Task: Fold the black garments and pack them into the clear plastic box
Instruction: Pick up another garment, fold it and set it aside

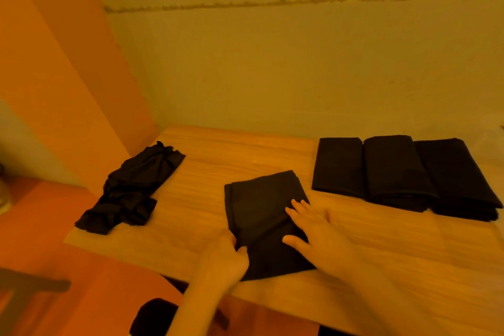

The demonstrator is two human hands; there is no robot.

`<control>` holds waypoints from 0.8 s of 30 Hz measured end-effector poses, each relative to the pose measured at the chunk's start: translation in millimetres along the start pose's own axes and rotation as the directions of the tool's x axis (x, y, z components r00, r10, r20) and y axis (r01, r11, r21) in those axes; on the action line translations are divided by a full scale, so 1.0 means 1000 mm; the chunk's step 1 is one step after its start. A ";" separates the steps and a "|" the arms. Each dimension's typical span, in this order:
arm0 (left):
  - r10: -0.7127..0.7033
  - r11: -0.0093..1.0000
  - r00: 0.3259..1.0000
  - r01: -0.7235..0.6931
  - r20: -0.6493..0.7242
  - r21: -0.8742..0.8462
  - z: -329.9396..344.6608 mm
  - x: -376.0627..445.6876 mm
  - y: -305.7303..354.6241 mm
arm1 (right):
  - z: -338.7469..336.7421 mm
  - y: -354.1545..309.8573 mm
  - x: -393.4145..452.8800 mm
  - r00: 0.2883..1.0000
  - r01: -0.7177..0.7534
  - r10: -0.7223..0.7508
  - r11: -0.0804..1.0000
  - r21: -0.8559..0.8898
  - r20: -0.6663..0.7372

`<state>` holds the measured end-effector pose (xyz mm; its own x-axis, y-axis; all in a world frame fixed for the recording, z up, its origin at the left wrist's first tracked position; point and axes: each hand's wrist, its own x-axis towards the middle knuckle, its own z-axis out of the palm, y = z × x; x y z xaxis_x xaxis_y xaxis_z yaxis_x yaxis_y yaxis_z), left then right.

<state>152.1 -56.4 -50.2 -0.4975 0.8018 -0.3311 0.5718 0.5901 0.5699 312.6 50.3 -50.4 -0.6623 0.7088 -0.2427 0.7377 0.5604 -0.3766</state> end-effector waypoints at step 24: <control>0.038 0.974 0.952 -0.104 -0.304 -0.203 -0.013 0.126 0.027 | -0.038 0.015 0.117 0.970 -0.108 0.150 0.971 0.212 -0.194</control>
<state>96.3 59.3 -66.9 -0.6502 0.7570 -0.0646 0.4759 0.4721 0.7421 251.6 158.0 -50.8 -0.5063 0.8542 -0.1183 0.7602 0.3774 -0.5289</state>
